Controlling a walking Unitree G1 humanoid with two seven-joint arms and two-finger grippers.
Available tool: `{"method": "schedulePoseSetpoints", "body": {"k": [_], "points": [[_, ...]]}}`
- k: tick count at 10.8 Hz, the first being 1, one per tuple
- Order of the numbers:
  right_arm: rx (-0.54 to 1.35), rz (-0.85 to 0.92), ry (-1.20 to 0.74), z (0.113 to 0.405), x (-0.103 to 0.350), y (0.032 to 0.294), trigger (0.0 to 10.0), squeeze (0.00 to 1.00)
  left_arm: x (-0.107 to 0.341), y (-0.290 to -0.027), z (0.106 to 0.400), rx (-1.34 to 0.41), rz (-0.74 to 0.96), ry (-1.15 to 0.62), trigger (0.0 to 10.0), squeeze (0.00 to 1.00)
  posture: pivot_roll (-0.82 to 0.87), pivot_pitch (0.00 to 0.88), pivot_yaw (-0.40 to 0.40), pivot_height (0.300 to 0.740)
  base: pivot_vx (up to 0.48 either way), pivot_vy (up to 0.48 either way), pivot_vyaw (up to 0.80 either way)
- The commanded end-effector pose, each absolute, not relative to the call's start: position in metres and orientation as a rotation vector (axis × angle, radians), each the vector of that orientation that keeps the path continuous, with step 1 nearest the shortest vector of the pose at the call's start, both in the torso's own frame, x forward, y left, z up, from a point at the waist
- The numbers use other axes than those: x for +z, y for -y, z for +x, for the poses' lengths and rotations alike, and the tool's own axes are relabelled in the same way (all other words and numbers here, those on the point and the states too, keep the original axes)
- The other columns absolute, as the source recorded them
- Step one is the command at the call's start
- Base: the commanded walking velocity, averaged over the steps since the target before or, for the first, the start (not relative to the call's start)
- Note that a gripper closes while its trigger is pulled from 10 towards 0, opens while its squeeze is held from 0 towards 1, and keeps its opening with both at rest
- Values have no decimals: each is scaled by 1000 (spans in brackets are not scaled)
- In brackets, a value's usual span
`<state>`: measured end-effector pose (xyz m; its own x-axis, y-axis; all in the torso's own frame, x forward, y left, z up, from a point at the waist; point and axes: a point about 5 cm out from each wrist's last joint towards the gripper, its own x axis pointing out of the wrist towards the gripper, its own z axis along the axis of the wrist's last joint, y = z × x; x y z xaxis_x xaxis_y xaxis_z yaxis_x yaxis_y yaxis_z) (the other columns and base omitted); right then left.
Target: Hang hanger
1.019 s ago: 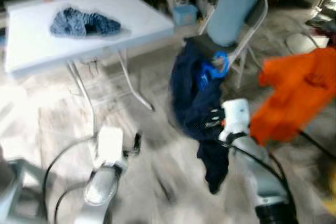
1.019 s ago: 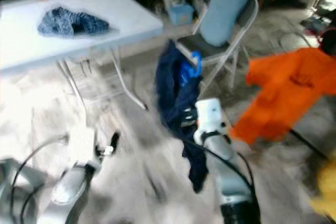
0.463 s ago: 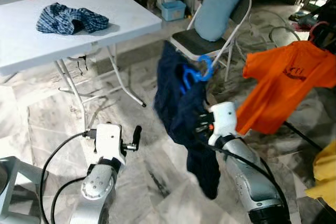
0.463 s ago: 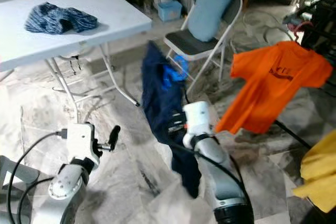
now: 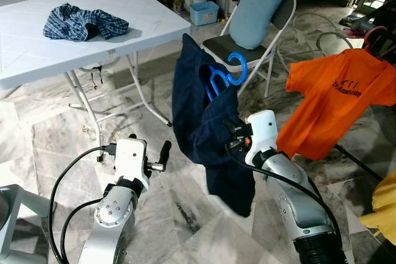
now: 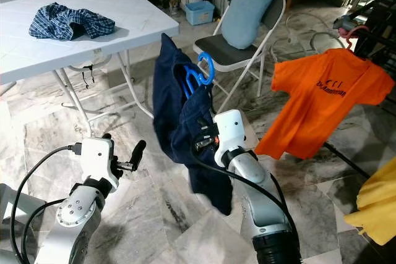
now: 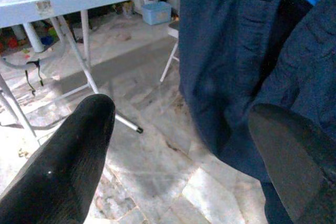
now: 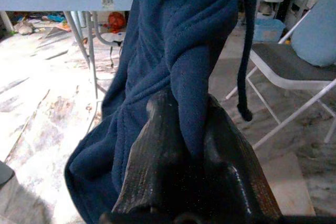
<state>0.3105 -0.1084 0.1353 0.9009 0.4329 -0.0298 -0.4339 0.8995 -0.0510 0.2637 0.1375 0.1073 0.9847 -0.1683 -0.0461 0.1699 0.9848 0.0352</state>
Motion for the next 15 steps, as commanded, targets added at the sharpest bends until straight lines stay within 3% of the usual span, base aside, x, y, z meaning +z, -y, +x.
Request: {"method": "schedulePoseSetpoints", "body": {"k": [1,5,9,10,15], "points": [[475,-63,85,315,162,106,10000,0,113,-140,268,-163,39,-17,10000,0,-43,5,4,740,0,0,0],[442,-63,76,310,158,112,10000,0,126,-127,280,-257,58,24,10000,0,-61,0,77,740,0,0,0],[687,-39,-26,289,150,105,10000,0,119,-136,267,-232,-17,7,10000,0,-28,5,13,740,0,0,0],[749,-87,-39,286,151,107,10000,0,122,-137,265,-251,58,38,10000,0,-16,28,-17,740,0,0,0],[925,-82,-87,277,153,94,10000,0,141,-146,278,-238,102,123,10000,0,-10,68,25,740,0,0,0]]}}
